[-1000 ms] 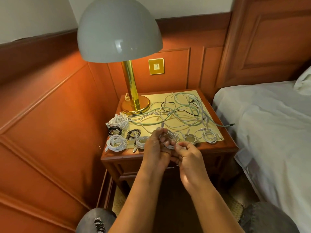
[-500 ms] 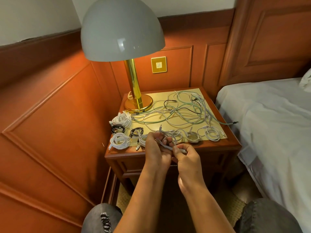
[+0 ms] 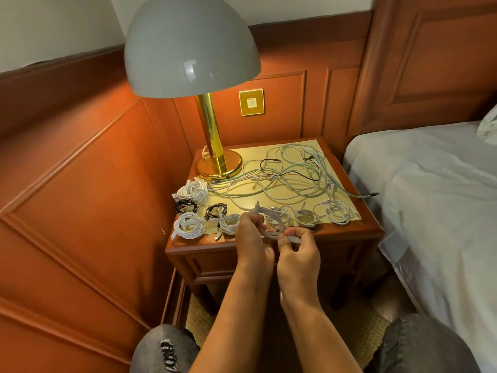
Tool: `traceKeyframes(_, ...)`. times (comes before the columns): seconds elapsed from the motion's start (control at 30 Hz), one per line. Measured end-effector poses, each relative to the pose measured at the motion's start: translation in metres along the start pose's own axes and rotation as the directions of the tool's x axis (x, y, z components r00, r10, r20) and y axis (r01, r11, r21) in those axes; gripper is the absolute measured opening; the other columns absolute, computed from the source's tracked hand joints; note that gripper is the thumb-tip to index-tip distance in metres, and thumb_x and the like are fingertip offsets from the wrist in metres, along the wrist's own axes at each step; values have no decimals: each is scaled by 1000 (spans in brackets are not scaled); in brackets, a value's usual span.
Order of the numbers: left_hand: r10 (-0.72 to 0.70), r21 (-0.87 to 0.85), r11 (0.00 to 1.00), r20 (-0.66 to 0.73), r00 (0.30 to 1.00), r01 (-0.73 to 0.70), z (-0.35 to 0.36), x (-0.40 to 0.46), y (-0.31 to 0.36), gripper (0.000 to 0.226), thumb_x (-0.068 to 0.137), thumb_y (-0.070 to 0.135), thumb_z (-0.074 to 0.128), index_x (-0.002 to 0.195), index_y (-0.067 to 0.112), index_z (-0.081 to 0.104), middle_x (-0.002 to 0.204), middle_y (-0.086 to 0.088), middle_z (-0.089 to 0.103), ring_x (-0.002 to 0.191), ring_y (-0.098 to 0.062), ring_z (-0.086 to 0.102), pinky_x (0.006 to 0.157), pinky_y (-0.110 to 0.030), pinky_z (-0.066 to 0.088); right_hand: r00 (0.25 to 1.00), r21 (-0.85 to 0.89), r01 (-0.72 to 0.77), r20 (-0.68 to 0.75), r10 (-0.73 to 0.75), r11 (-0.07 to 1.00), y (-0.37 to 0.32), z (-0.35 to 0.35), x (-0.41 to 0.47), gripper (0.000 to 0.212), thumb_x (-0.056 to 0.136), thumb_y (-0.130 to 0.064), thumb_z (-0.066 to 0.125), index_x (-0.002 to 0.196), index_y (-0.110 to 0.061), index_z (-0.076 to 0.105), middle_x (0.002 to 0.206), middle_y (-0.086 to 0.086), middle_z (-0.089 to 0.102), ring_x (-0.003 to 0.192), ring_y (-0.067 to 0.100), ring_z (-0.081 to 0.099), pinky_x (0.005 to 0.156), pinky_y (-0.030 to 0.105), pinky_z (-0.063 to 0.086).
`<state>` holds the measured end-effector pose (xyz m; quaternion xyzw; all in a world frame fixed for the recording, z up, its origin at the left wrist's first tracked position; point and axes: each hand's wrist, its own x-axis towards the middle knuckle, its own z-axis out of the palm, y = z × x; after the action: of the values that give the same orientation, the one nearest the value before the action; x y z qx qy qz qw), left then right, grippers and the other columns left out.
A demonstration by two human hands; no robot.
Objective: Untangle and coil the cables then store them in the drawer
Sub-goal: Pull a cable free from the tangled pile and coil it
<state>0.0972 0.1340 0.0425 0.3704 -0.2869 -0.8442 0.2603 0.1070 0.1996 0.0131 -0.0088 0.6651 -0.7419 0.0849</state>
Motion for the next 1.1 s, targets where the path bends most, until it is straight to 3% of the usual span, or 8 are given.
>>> traceKeyframes(0.07, 6, 29, 1000, -8, 1000, -5, -4, 3, 1, 18, 81, 2, 40, 69, 14, 44, 66, 1, 40, 62, -12, 34, 65, -27, 32, 1000, -10, 22, -1, -22, 1000, -1, -2, 3, 11, 94, -15, 61, 95, -26, 58, 97, -13, 58, 91, 8, 59, 70, 21, 46)
traceKeyframes(0.2, -56, 265, 964, 102, 993, 27, -15, 2, 6, 15, 87, 2, 48, 76, 10, 55, 70, -1, 47, 62, -12, 38, 57, -25, 31, 1000, 2, -3, -8, 3, 1000, -3, -10, 11, 9, 94, -18, 62, 95, -26, 59, 93, -8, 62, 86, 17, 67, 75, 33, 56)
traceKeyframes(0.3, -66, 391, 920, 183, 981, -12, -24, -3, 12, 17, 93, 3, 53, 78, 7, 59, 68, -2, 50, 58, -10, 43, 54, -21, 36, 1000, 4, -6, 18, 6, 1000, -6, -17, 16, 8, 94, -18, 62, 96, -25, 59, 94, -2, 66, 85, 17, 68, 72, 30, 54)
traceKeyframes(0.4, -90, 357, 934, 154, 984, 29, -31, -1, 16, 17, 91, -1, 56, 77, 6, 59, 63, -3, 51, 52, -9, 47, 48, -18, 41, 998, -28, 12, 60, -10, 1000, -7, -20, 16, 8, 94, -19, 62, 100, -23, 60, 94, -1, 66, 84, 16, 67, 71, 28, 56)
traceKeyframes(0.53, -110, 303, 950, 81, 991, 81, -35, 2, 21, 10, 90, -1, 57, 81, 3, 57, 64, -6, 49, 52, -12, 48, 46, -19, 45, 993, -103, 68, 106, -57, 992, -7, -23, 9, 6, 94, -22, 62, 99, -25, 60, 91, -13, 61, 79, 13, 63, 58, 15, 47)
traceKeyframes(0.73, -172, 213, 964, 56, 983, 157, -39, 5, 27, 2, 90, -2, 56, 89, 0, 56, 69, -11, 50, 55, -15, 50, 41, -18, 46, 980, -123, 125, 173, -102, 985, -5, -29, -4, 9, 93, -16, 63, 95, -25, 62, 82, -1, 69, 77, 7, 66, 66, 22, 55)
traceKeyframes(0.97, -158, 270, 952, 27, 987, 145, -43, 6, 22, 7, 90, -2, 59, 85, 2, 59, 70, -9, 51, 57, -14, 48, 43, -19, 48, 972, -135, 162, 190, -135, 978, -6, -39, -13, 11, 93, -14, 62, 91, -25, 62, 83, -3, 68, 63, 3, 62, 55, 18, 51)
traceKeyframes(1.1, -161, 264, 954, 43, 986, 144, -48, 3, 22, 7, 90, -2, 59, 85, 2, 59, 69, -9, 52, 57, -15, 50, 44, -19, 48, 978, -142, 162, 154, -140, 976, -7, -41, -10, 14, 93, -15, 62, 88, -28, 62, 84, -2, 68, 69, 5, 63, 56, 15, 52)
